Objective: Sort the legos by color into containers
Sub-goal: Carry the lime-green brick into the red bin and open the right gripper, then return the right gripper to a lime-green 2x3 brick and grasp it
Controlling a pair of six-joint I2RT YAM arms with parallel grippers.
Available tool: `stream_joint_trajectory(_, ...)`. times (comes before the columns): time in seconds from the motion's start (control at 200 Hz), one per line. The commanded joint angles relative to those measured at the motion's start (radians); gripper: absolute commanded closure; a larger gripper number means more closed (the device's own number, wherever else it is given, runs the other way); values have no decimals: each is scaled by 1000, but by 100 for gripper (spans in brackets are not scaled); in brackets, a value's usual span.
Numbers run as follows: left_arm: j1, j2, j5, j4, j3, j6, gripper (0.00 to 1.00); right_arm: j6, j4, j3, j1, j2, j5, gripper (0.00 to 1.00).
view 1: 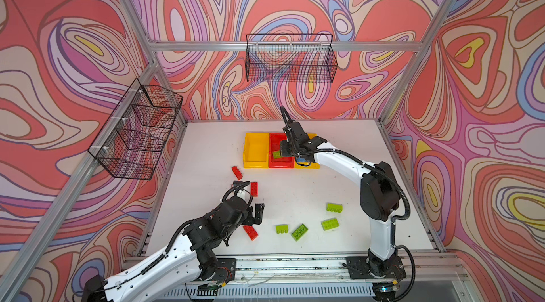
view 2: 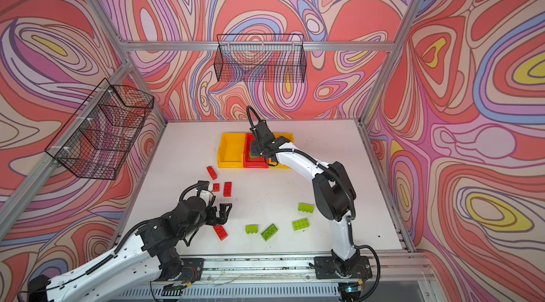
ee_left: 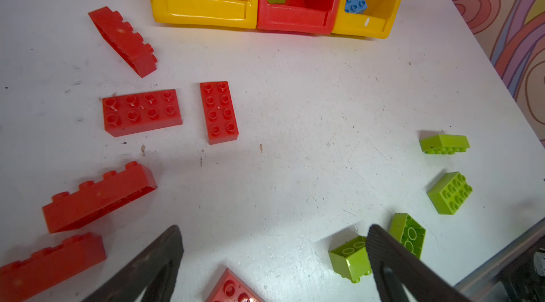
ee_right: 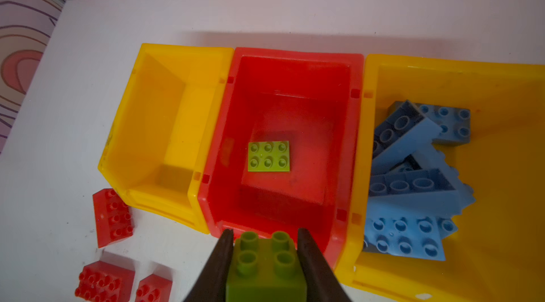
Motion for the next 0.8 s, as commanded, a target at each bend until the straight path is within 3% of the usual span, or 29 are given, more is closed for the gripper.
stream_joint_trajectory(0.0,-3,-37,-73,-72,-17,-11,0,-46,-54,123,-1,95,9,70)
stream_joint_trajectory(0.24,-3,-45,-99,-79,-7,5,0,-92,-227,531,-17,380,72,60)
stream_joint_trajectory(0.341,-3,-24,-85,-58,-1,12,0,-84,-217,554,-34,408,49,44)
stream_joint_trajectory(0.466,-2,31,-69,-50,38,30,0,-97,-136,404,-32,307,30,27)
stream_joint_trajectory(0.796,-1,207,33,123,98,33,0,-75,8,-250,-32,-212,73,17)
